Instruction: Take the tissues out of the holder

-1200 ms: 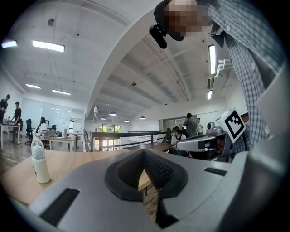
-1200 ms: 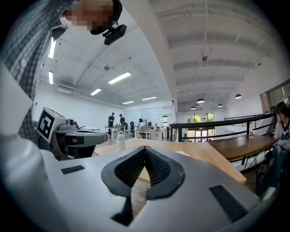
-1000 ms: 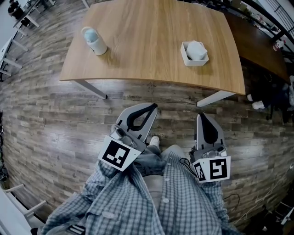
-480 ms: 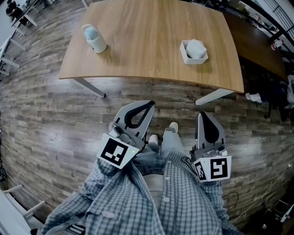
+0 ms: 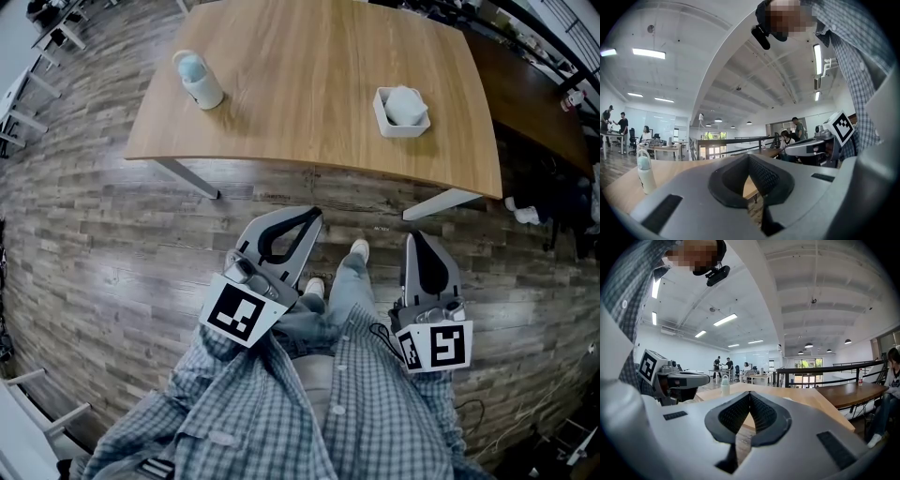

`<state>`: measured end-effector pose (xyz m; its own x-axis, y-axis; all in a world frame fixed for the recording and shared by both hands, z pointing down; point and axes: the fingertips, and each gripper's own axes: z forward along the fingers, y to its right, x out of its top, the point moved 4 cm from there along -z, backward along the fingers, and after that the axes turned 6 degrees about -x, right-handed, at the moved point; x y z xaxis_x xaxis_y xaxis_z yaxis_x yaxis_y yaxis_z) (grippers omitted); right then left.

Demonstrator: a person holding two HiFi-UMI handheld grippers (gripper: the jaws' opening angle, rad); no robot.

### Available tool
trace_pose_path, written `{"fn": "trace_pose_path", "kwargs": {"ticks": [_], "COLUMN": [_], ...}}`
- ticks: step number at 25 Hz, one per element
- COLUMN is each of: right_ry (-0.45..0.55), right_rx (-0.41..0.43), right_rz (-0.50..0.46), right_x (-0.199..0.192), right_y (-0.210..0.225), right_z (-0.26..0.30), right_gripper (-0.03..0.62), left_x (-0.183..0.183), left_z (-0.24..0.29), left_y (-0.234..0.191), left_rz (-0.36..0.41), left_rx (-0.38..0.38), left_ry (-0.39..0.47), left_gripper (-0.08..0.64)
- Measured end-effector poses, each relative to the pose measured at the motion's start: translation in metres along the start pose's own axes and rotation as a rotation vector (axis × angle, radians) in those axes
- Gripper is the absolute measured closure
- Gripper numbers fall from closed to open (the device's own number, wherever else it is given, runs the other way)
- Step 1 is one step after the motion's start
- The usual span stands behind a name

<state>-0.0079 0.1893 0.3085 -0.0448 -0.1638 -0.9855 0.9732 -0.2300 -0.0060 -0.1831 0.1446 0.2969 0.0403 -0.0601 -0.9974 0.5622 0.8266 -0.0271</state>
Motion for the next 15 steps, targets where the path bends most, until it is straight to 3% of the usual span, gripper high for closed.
{"fn": "trace_pose_path", "kwargs": {"ticks": [15], "right_ry": [-0.011], "right_rx": [0.055], "right_rz": [0.007], "right_x": [-0.003], "right_y": [0.025], "right_z": [0.037], "right_gripper": [0.583], "left_x": [0.001], "left_z": [0.035], "left_y": [-0.013], "left_rz": [0.003], "left_rx": [0.032], "left_ry": [-0.02], "left_gripper": [0.554]}}
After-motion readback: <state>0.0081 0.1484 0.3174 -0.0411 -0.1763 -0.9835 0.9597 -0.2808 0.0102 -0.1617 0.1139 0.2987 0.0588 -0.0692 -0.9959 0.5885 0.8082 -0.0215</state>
